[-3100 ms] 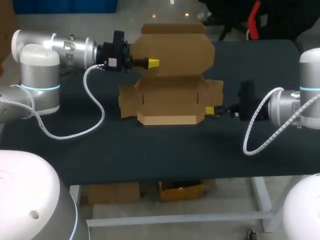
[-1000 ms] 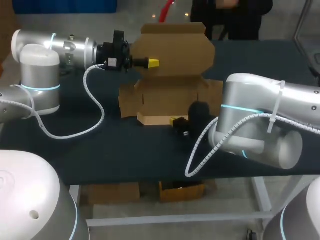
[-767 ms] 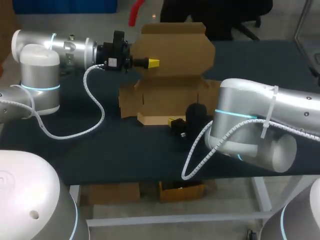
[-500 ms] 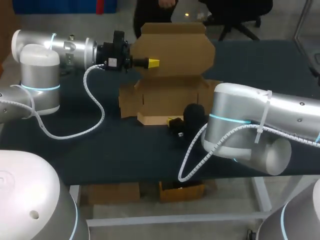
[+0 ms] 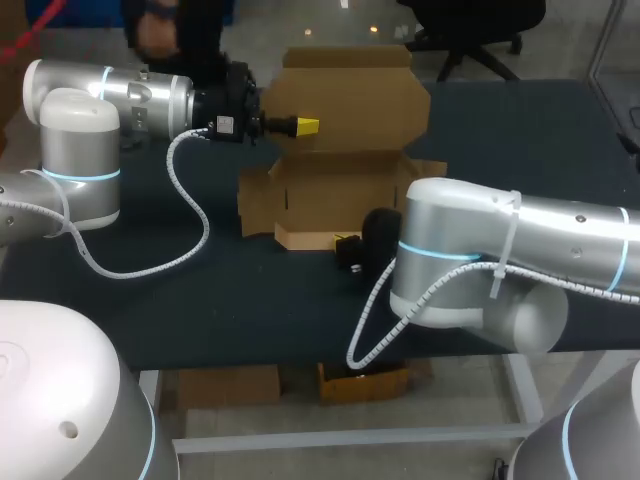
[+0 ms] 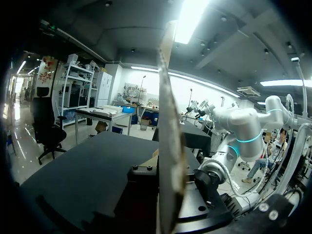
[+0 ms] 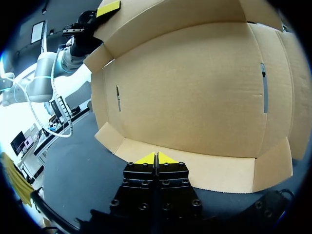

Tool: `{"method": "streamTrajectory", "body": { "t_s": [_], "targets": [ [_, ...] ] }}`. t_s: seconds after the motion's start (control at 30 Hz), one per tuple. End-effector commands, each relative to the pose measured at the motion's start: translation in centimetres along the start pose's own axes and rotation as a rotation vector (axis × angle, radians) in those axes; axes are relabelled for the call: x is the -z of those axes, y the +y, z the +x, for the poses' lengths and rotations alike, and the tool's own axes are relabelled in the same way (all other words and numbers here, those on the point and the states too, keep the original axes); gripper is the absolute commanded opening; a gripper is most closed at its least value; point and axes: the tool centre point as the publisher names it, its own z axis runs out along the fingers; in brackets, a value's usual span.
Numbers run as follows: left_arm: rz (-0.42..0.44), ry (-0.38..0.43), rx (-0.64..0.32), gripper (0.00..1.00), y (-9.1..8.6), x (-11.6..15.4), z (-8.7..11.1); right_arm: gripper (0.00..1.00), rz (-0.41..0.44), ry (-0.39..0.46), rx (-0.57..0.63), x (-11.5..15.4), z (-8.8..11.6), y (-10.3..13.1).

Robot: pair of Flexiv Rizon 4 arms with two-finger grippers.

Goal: Assemble the packaging by folding the flat box into shape, placing the metal phone stand inside, and closing the box properly

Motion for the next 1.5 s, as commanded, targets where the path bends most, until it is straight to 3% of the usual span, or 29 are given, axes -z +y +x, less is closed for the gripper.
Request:
{"method": "streamTrajectory", "body": {
  "t_s": [0.03,1.5],
  "targets": [
    [0.002,-0.002,-0.001,0.00,0.1,0.0,0.1,0.00,0.001,-0.089,-0.004,-0.6,0.3,-0.2],
    [0.002,-0.002,-0.001,0.00,0.1,0.0,0.1,0.00,0.024,-0.084,-0.043,-0.4,0.0,-1.5]
  ]
}}
